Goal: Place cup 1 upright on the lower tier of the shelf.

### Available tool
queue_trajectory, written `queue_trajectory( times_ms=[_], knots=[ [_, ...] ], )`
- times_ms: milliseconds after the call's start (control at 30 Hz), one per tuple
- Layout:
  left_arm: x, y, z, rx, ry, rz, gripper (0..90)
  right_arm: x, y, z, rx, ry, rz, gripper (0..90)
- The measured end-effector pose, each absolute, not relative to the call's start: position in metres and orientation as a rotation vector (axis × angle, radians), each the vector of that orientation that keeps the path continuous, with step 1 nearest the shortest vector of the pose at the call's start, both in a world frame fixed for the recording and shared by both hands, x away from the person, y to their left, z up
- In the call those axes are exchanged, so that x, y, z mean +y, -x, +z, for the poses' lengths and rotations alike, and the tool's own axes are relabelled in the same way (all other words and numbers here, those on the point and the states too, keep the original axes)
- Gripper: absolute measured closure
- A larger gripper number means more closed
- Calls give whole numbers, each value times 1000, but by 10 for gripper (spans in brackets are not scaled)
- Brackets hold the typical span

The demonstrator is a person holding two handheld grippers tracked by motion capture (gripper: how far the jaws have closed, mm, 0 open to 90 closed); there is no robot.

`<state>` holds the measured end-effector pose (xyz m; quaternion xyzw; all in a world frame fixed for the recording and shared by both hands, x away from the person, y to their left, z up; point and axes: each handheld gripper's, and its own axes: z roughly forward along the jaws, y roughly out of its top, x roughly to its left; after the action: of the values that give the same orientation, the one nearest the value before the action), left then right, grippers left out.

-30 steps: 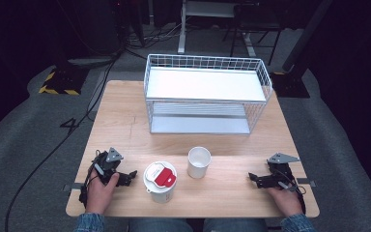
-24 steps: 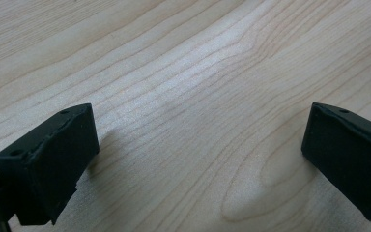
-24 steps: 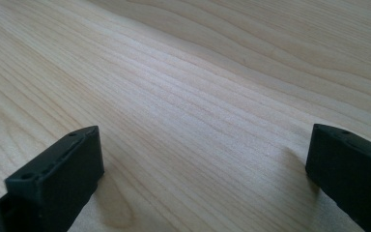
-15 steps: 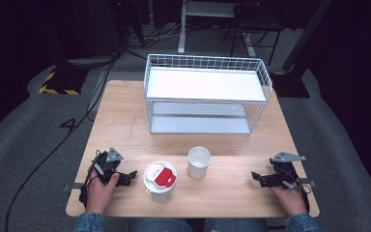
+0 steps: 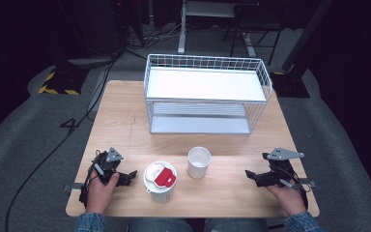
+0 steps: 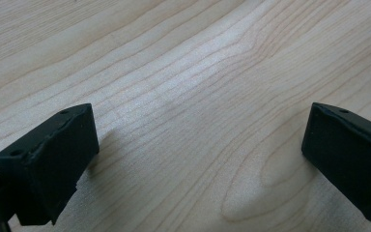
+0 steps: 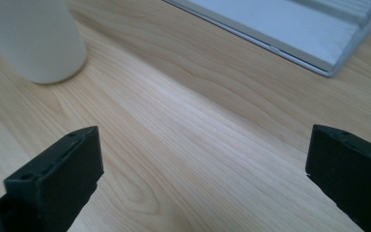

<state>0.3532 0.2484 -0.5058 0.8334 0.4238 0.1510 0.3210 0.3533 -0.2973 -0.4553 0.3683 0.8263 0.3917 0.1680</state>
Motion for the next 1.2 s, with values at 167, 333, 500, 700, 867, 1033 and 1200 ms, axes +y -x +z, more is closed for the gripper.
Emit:
queue_trajectory(
  times_ms=[167, 333, 500, 700, 867, 1033, 1200],
  knots=[
    [248, -353, -506, 1113, -2190, 397, 2, -283, -351, -447, 2365, -1000, 1153, 0],
    [248, -353, -506, 1113, -2189, 396, 2, -267, -350, -440, 2382, -949, 1181, 0],
    [248, -353, -506, 1114, -2189, 396, 2, -250, -349, -437, 2405, -905, 1204, 0],
    [248, -353, -506, 1113, -2190, 396, 2, -234, -350, -437, 2432, -869, 1223, 0],
    [248, -353, -506, 1113, -2189, 396, 2, -221, -350, -439, 2463, -842, 1233, 0],
    [248, -353, -506, 1113, -2189, 396, 2, -207, -351, -443, 2487, -813, 1250, 0],
    [248, -353, -506, 1113, -2189, 396, 2, -194, -353, -449, 2518, -781, 1265, 1]
  ],
)
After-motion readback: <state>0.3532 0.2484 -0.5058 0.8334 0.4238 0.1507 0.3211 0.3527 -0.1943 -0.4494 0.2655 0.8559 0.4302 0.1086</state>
